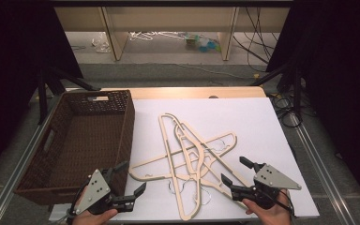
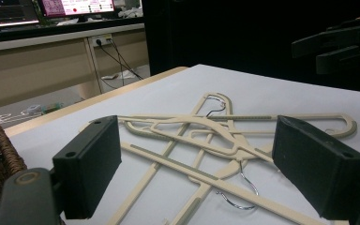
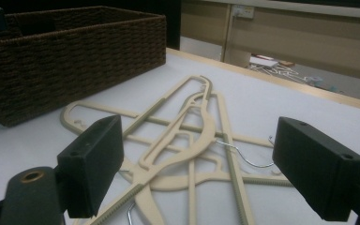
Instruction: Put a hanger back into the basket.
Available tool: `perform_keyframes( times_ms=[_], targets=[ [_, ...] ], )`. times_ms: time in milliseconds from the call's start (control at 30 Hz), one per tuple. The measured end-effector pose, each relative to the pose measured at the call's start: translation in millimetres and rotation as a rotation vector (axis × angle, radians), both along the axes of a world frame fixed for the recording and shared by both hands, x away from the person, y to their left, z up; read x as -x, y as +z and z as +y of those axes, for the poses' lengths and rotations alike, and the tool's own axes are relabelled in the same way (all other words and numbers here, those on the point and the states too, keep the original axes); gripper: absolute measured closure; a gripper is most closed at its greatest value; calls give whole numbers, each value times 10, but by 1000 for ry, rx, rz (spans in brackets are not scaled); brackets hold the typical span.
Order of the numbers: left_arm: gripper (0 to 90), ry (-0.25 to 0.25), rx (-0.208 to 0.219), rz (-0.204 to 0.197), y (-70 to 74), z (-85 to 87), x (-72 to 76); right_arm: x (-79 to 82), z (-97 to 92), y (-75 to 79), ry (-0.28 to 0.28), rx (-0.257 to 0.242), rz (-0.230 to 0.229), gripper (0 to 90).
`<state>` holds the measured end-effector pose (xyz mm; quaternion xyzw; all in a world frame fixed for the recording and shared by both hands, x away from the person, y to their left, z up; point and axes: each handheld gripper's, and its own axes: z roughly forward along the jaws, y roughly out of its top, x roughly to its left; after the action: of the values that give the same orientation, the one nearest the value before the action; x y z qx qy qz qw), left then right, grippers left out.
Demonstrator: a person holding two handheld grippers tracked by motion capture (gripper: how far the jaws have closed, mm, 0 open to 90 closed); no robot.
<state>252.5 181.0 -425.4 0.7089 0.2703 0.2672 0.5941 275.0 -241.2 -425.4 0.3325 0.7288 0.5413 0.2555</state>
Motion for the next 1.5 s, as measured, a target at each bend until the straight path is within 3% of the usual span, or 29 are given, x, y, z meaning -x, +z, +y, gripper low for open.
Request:
perform_keyframes(
  times_ms=[33, 233, 367, 600, 667, 733, 900, 933, 1200, 1233, 1367, 1500],
  targets=[
    [158, 0, -2, -1, 0, 0, 0, 9, 4, 2, 4, 3, 23, 173],
    [158, 0, -5, 1, -2, -2, -2, -8, 23, -25, 12, 53, 21, 167],
    [158, -1, -7, 2, -2, -4, -1, -7, 37, -38, 12, 60, 41, 165],
    [158, -3, -12, 3, -6, -11, -1, -45, 128, -125, 36, 174, 139, 162],
    [158, -10, -6, -6, -10, -16, -12, -64, 149, -143, 38, 188, 142, 163],
    [158, -4, -22, 1, -8, -15, -2, -141, 263, -195, 52, 247, 202, 178],
    [158, -4, -25, 2, -12, -20, -6, -236, 455, -269, 66, 320, 261, 223],
    [158, -5, -26, 2, -12, -20, -3, -245, 496, -279, 76, 340, 291, 242],
    [159, -5, -24, 2, -10, -18, -5, -400, 737, -372, 92, 425, 343, 254],
    [159, -5, -24, 2, -10, -18, -5, -413, 770, -388, 83, 429, 364, 253],
    [159, -5, -21, 5, -10, -22, -3, -477, 867, -452, 89, 448, 361, 252],
    [159, -5, -21, 2, -11, -23, 2, -507, 948, -491, 103, 479, 396, 253]
  ],
)
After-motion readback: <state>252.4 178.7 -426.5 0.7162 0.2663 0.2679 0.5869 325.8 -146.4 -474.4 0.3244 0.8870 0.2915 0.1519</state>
